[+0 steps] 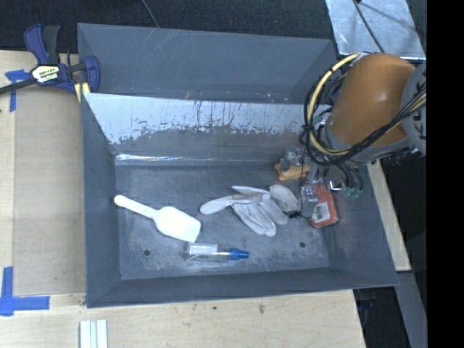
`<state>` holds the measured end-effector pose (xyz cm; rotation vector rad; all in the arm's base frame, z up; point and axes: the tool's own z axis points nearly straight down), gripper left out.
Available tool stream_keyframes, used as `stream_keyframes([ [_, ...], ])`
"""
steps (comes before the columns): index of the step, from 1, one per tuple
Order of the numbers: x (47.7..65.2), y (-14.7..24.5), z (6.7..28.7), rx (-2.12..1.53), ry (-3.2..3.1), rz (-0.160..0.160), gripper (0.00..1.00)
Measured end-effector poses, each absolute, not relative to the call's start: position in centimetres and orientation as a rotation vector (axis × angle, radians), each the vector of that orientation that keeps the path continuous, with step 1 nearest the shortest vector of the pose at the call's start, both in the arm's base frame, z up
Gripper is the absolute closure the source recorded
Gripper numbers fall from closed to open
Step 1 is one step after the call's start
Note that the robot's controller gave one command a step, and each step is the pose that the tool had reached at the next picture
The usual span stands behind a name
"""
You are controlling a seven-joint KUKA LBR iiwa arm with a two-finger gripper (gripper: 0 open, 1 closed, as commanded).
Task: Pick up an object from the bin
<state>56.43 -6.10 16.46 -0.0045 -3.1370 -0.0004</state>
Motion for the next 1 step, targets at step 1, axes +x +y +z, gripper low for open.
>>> stream_keyframes([
  [1, 56.59, -6.09, 16.93, -0.002, -3.145, 0.001, 0.00],
])
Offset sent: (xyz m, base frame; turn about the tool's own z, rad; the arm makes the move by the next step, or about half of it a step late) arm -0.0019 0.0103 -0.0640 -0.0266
